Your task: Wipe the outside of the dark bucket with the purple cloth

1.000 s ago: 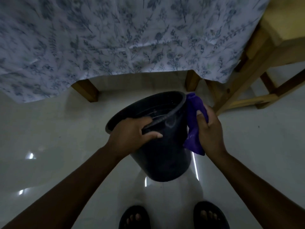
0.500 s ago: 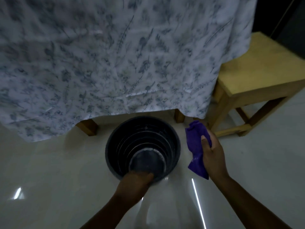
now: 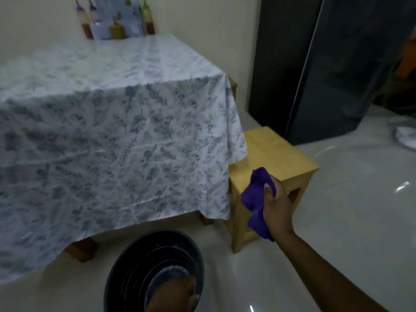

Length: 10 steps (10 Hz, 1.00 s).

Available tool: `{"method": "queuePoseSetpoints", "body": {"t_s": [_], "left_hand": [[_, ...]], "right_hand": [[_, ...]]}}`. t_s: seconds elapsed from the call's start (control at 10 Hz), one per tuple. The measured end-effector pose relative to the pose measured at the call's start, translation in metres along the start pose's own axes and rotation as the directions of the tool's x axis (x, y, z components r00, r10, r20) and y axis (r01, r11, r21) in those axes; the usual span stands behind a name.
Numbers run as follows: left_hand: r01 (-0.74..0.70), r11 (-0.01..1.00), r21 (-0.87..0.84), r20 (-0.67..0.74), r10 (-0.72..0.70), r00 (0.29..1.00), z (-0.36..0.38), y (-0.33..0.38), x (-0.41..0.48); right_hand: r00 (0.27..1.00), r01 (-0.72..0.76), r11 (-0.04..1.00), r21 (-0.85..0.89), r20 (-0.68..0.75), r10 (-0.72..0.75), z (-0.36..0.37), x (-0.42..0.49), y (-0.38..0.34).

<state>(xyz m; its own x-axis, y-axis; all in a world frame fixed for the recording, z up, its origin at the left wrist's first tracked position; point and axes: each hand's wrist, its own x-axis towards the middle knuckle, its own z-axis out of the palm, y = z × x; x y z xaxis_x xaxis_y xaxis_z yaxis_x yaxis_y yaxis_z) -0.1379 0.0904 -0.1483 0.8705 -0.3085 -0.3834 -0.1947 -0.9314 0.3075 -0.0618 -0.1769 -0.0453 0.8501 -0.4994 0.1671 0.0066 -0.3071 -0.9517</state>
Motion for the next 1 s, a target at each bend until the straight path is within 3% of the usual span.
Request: {"method": "queuePoseSetpoints", "body": {"t_s": [0.1,0.2,0.4,0.5,0.6,0.7,0.8,0.9,1.0], "left_hand": [[-0.120,0.991,-0.054,-0.220,0.105,0.970,-0.028,0.024,0.013],[-0.181,0.978,-0.103,-0.313,0.141,0.939,-0.056,0.044,0.027],[-0.322,0.943,-0.084,-0.393,0.266,0.880,-0.114,0.088,0.067],[-0.398,0.915,-0.070,-0.459,0.325,0.827,-0.119,0.098,0.088],[-0.413,0.904,-0.114,-0.440,0.326,0.836,-0.113,0.092,0.108],[-0.398,0.904,-0.158,-0.462,0.289,0.838,-0.105,0.076,0.132],[-0.338,0.920,-0.197,-0.440,0.226,0.869,-0.099,0.067,0.138],[-0.310,0.933,-0.183,-0.447,0.202,0.871,-0.119,0.063,0.131],[-0.328,0.930,-0.168,-0.505,0.205,0.839,-0.156,0.066,0.123]], "right_hand": [[0.997,0.023,0.999,-0.038,-0.077,-0.026,-0.006,0.021,-0.030],[0.990,0.029,0.997,-0.069,-0.138,-0.039,-0.008,0.036,-0.043],[0.960,0.110,0.892,-0.439,-0.186,-0.210,0.001,0.069,-0.053],[0.983,0.171,0.682,-0.711,0.083,-0.161,0.025,0.083,-0.027],[0.973,0.188,0.576,-0.796,0.231,0.002,0.045,0.083,0.002],[0.979,0.183,0.484,-0.856,0.204,-0.010,0.056,0.083,0.028],[0.979,0.174,0.496,-0.851,0.202,0.002,0.055,0.083,0.030],[0.956,0.278,0.622,-0.732,0.273,-0.106,0.049,0.083,0.007],[0.911,0.410,0.668,-0.621,0.313,-0.268,0.037,0.073,-0.025]]}}
